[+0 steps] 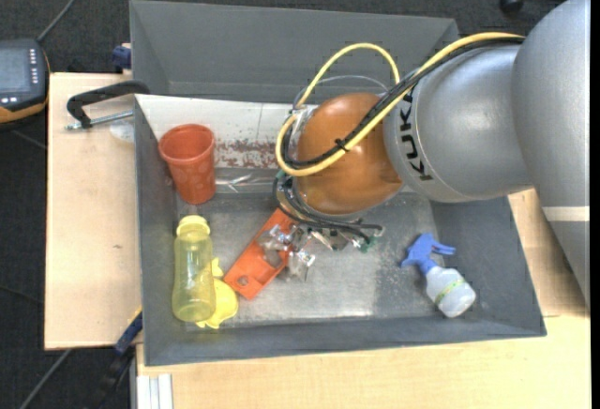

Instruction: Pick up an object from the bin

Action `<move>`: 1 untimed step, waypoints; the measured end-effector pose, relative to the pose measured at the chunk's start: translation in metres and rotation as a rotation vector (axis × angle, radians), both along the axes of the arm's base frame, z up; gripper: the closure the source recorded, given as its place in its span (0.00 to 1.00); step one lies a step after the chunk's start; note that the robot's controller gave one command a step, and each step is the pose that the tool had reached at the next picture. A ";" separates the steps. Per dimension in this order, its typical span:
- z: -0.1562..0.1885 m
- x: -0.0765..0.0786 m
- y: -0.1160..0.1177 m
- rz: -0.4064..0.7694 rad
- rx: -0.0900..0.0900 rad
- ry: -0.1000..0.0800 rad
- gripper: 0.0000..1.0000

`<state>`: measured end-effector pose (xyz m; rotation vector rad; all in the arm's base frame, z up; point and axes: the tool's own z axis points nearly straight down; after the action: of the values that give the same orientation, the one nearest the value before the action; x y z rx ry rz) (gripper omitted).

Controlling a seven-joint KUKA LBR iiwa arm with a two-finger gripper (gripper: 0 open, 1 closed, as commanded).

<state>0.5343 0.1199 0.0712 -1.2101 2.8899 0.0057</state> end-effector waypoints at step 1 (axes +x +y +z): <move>0.000 0.000 0.000 0.000 0.000 0.000 1.00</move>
Offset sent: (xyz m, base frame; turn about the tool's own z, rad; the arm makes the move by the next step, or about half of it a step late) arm 0.0095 -0.0027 0.0378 -0.0052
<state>0.5343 0.1199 0.0712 -1.2101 2.8899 0.0058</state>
